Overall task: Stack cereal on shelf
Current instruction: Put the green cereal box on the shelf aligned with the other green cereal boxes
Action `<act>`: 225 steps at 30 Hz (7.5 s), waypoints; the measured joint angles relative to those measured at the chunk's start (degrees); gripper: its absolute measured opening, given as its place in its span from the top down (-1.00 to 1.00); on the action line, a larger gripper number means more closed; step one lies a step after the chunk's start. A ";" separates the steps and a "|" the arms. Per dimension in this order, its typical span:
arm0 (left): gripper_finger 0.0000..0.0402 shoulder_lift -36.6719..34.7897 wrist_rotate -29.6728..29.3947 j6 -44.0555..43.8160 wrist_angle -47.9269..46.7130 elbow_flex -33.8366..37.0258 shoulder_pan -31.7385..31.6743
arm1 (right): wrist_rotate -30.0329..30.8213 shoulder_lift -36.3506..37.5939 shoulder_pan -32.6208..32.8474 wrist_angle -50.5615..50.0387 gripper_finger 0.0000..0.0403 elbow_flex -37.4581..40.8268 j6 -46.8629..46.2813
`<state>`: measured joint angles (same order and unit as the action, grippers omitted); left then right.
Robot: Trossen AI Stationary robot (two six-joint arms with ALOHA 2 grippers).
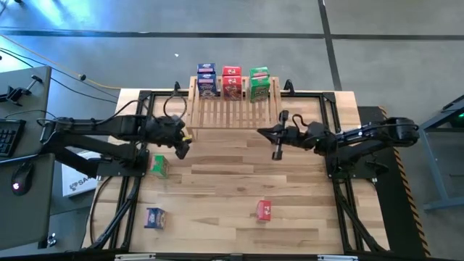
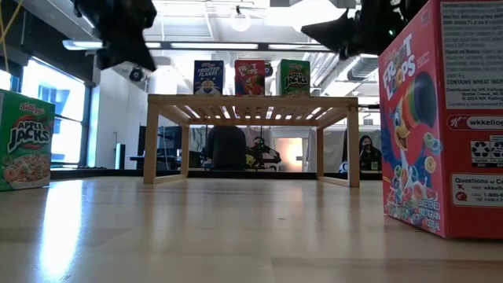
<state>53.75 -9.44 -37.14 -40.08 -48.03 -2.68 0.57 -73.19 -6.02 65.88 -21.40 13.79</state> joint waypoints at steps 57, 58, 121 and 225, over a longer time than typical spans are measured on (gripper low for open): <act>-0.30 16.68 13.13 -54.36 -36.02 -1.52 18.08 | -7.19 0.86 0.07 -4.39 1.00 0.78 -1.40; -0.27 16.68 13.12 -53.63 -36.07 -1.65 18.08 | -7.20 0.86 0.07 -4.39 1.00 0.78 -1.56; -0.10 55.35 10.55 32.49 -18.41 -45.18 5.10 | -8.32 2.48 0.07 -7.98 1.00 0.69 -3.44; 0.96 -10.60 -3.35 29.90 53.36 26.77 4.44 | -4.61 -21.87 -19.46 -133.58 0.34 -84.51 15.88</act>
<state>43.16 -12.80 -7.24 13.28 -21.26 1.76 -4.03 -95.06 -25.48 -67.70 -105.92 29.67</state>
